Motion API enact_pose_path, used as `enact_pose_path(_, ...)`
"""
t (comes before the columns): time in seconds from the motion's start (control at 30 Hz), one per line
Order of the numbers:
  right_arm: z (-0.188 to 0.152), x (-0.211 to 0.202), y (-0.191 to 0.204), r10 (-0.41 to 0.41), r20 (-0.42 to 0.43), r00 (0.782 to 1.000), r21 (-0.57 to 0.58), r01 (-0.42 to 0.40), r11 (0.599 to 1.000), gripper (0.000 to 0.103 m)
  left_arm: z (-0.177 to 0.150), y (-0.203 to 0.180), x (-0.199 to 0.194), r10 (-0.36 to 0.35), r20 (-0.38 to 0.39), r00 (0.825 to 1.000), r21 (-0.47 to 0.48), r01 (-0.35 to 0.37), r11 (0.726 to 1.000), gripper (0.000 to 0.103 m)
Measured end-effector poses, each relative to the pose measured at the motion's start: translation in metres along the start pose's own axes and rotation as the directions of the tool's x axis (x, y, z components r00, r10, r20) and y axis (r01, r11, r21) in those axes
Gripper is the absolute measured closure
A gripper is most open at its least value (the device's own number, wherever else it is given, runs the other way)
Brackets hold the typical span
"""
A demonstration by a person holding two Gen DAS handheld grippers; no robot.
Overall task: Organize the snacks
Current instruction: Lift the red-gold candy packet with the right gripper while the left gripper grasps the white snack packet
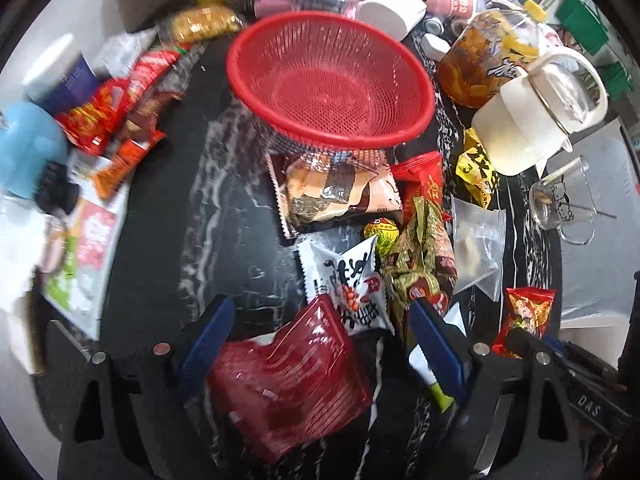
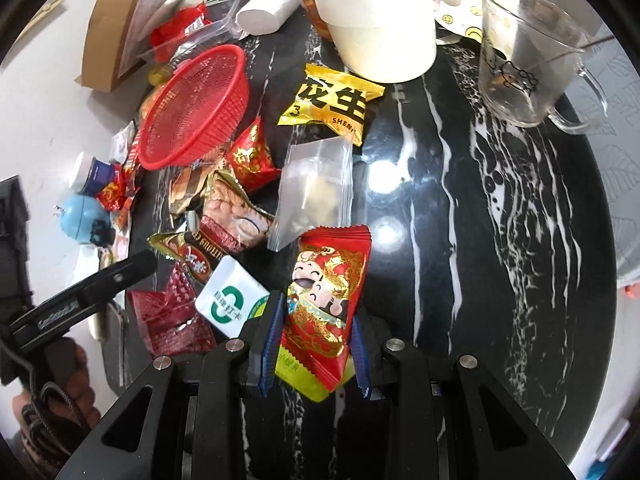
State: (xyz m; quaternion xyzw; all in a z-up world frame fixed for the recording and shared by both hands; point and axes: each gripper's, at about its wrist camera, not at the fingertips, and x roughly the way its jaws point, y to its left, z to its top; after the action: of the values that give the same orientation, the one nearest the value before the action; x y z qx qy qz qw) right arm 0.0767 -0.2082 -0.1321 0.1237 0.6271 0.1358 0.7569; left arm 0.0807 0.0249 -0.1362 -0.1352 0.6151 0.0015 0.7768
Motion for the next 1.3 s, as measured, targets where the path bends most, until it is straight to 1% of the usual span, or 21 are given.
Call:
enact_pose_path(0.13,0.006,0.005,0.002,-0.003,-0.008,1.000,-0.009,0.003,1.000,0.072,0.006,-0.002,0.015,-0.011,-0.018,1.000,0.021,0.011,1.000,0.013)
enact_pose_path(0.2,0.008,0.007,0.003,-0.001,-0.014,1.000,-0.011,0.000,1.000,0.072,0.006,-0.004,0.021,-0.005,-0.024,1.000,0.036,0.006,0.999,0.013)
enact_pose_path(0.23,0.010,0.009,0.004,0.001,-0.018,1.000,-0.014,-0.001,1.000,0.072,0.007,-0.004,0.025,-0.014,-0.031,0.999,0.042,0.015,0.999,0.013)
enact_pose_path(0.4,0.013,0.013,0.003,0.003,-0.031,1.000,-0.014,-0.003,1.000,0.073,0.007,0.000,0.038,-0.053,-0.059,0.997,0.019,0.054,0.998,0.013)
enact_pose_path(0.43,0.013,0.013,0.003,0.001,-0.032,0.999,-0.013,-0.002,1.000,0.073,0.006,0.001,0.041,-0.063,-0.064,0.996,0.018,0.065,0.998,0.018)
enact_pose_path(0.53,0.014,0.014,0.004,0.004,-0.034,0.999,-0.013,-0.004,1.000,0.073,0.004,0.001,0.044,-0.092,-0.064,0.994,0.031,0.094,0.995,0.024)
enact_pose_path(0.6,0.014,0.014,0.005,0.007,-0.035,0.999,-0.019,-0.008,1.000,0.073,0.001,0.000,0.047,-0.122,-0.064,0.990,0.033,0.124,0.992,0.031)
enact_pose_path(0.63,0.014,0.014,0.005,0.007,-0.036,0.999,-0.020,-0.008,1.000,0.073,-0.002,0.002,0.048,-0.126,-0.059,0.990,0.032,0.128,0.991,0.034)
enact_pose_path(0.67,0.013,0.015,0.006,0.008,-0.038,0.999,-0.022,-0.009,1.000,0.073,-0.004,0.002,0.048,-0.131,-0.051,0.990,0.034,0.132,0.991,0.040)
enact_pose_path(0.7,0.013,0.015,0.006,0.009,-0.039,0.999,-0.022,-0.010,1.000,0.073,-0.005,0.000,0.048,-0.140,-0.046,0.989,0.041,0.142,0.989,0.044)
enact_pose_path(0.73,0.013,0.015,0.007,0.009,-0.040,0.999,-0.022,-0.010,1.000,0.073,-0.006,-0.002,0.048,-0.141,-0.045,0.989,0.044,0.143,0.989,0.047)
enact_pose_path(0.8,0.012,0.015,0.007,0.008,-0.040,0.999,-0.021,-0.009,1.000,0.073,-0.007,-0.004,0.048,-0.136,-0.039,0.990,0.048,0.138,0.989,0.050)
enact_pose_path(0.87,0.012,0.014,0.006,0.007,-0.039,0.999,-0.018,-0.007,1.000,0.073,-0.008,-0.006,0.045,-0.130,-0.030,0.991,0.056,0.132,0.990,0.059)
enact_pose_path(1.0,0.011,0.010,0.004,0.005,-0.030,1.000,-0.016,-0.005,1.000,0.073,-0.007,-0.009,0.032,-0.126,-0.025,0.992,0.088,0.128,0.988,0.067)
enact_pose_path(1.03,0.010,0.008,0.004,0.006,-0.026,1.000,-0.016,-0.007,1.000,0.073,-0.007,-0.011,0.031,-0.120,-0.027,0.992,0.091,0.122,0.988,0.077)
enact_pose_path(1.13,0.009,0.006,0.004,0.009,-0.023,1.000,-0.017,-0.009,1.000,0.073,-0.012,-0.008,0.026,-0.129,-0.037,0.991,0.080,0.131,0.988,0.077)
enact_pose_path(1.3,0.005,0.001,0.010,0.015,-0.015,1.000,-0.026,-0.016,1.000,0.073,-0.020,-0.005,0.018,-0.130,-0.035,0.991,0.070,0.132,0.989,0.077)
